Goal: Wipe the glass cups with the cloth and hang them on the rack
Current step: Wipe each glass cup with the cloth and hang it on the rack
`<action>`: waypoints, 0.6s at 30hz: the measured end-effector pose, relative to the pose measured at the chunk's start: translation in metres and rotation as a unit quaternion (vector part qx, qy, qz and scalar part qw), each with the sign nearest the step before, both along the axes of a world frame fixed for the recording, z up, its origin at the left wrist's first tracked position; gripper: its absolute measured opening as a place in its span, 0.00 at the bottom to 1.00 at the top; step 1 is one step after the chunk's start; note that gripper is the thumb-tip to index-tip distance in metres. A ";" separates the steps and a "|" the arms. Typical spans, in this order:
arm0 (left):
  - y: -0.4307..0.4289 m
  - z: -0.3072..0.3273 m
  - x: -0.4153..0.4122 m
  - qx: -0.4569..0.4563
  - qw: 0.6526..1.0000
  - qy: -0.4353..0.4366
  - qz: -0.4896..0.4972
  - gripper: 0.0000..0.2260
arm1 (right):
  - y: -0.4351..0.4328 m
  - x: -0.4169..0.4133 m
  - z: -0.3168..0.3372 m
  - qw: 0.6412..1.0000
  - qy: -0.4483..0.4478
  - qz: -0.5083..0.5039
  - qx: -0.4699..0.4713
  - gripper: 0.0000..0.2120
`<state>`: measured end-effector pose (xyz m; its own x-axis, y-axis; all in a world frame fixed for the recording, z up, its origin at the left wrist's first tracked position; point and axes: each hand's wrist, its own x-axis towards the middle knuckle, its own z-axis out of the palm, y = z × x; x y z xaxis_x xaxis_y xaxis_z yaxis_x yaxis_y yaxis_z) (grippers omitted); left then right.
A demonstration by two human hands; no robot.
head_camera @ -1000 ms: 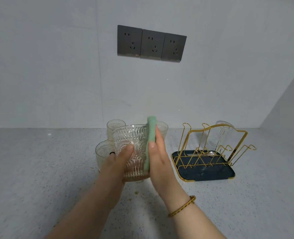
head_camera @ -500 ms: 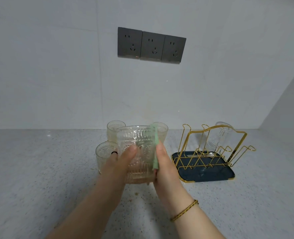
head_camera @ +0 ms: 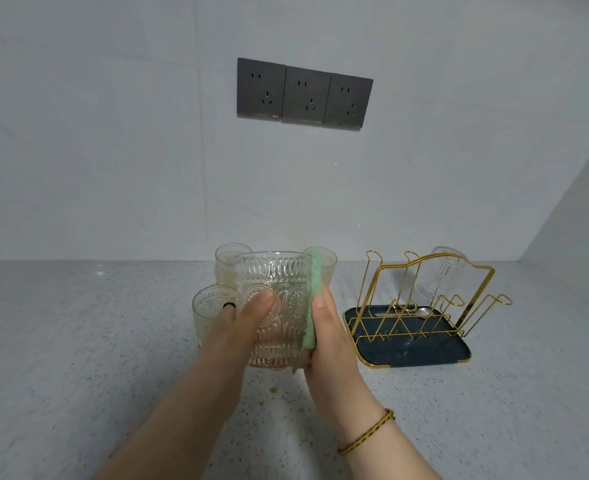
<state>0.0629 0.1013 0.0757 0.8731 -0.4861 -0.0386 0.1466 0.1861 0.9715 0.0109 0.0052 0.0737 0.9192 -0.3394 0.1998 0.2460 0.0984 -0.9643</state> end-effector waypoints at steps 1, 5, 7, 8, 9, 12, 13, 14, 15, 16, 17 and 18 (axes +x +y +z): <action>-0.001 0.001 0.000 0.024 1.000 0.001 0.012 0.42 | -0.001 0.000 -0.002 1.000 0.006 0.003 0.022 0.22; -0.003 -0.005 0.000 0.094 0.994 -0.010 0.051 0.25 | -0.003 -0.003 -0.013 0.998 0.042 -0.037 0.001 0.22; -0.003 -0.006 0.001 0.086 0.994 -0.018 0.071 0.14 | -0.002 -0.006 -0.012 0.996 0.056 -0.048 -0.041 0.22; -0.003 -0.006 0.001 0.080 0.994 -0.021 0.078 0.15 | -0.002 -0.007 -0.012 0.994 0.059 -0.064 -0.060 0.21; -0.004 -0.007 0.000 0.073 0.994 -0.023 0.082 0.17 | -0.002 -0.007 -0.011 0.992 0.061 -0.076 -0.079 0.20; -0.010 -0.006 -0.007 0.079 0.995 -0.027 0.061 0.18 | 0.003 -0.003 -0.009 0.977 0.053 -0.118 -0.168 0.25; -0.010 -0.006 -0.009 0.064 0.997 -0.025 0.043 0.18 | 0.006 -0.003 -0.009 0.971 0.042 -0.128 -0.197 0.24; -0.011 -0.005 -0.010 0.044 0.999 -0.022 0.021 0.19 | 0.009 -0.003 -0.009 0.965 0.032 -0.134 -0.224 0.22; -0.009 -0.004 -0.010 0.028 0.999 -0.018 0.001 0.22 | 0.012 -0.004 -0.008 0.958 0.028 -0.134 -0.251 0.20; -0.008 -0.004 -0.008 0.016 1.000 -0.007 -0.014 0.25 | 0.015 -0.006 -0.010 0.953 0.028 -0.135 -0.269 0.20; -0.007 -0.004 -0.006 0.005 1.000 0.004 -0.024 0.27 | 0.016 -0.007 -0.010 0.954 0.026 -0.128 -0.269 0.19; -0.006 -0.005 -0.003 -0.006 0.999 0.013 -0.034 0.27 | 0.014 -0.008 -0.010 0.960 0.021 -0.117 -0.254 0.20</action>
<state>0.0603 0.0952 0.0711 0.8366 -0.5451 -0.0545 0.1845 0.1868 0.9649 0.0033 0.0195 0.0634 0.8406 -0.4060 0.3584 0.1643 -0.4394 -0.8832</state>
